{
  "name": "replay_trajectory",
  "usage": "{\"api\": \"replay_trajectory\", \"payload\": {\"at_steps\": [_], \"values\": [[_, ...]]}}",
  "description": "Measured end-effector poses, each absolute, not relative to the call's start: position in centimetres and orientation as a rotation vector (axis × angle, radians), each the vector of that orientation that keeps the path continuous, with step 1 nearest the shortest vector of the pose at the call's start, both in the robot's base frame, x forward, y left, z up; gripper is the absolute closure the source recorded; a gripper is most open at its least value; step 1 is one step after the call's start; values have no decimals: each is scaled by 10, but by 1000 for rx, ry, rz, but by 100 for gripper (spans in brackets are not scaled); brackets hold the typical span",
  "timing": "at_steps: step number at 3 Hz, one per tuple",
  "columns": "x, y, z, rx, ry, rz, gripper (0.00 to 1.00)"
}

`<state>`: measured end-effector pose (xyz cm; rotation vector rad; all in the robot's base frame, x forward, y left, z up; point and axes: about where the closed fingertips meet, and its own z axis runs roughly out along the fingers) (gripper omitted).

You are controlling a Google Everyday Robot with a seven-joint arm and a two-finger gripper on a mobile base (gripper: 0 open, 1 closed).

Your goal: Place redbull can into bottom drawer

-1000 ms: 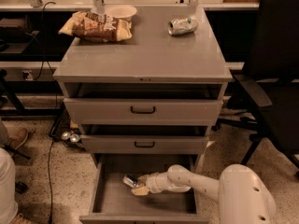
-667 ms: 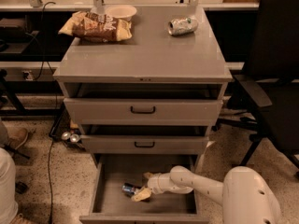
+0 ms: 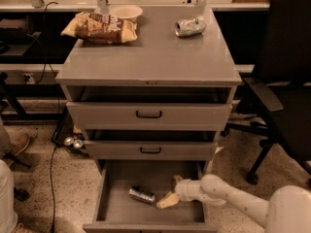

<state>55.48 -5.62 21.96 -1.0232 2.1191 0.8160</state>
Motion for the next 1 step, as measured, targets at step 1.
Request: {"api": "replay_trajectory", "payload": {"at_steps": [1], "values": [[560, -112, 233, -971, 2172, 778, 0]]}}
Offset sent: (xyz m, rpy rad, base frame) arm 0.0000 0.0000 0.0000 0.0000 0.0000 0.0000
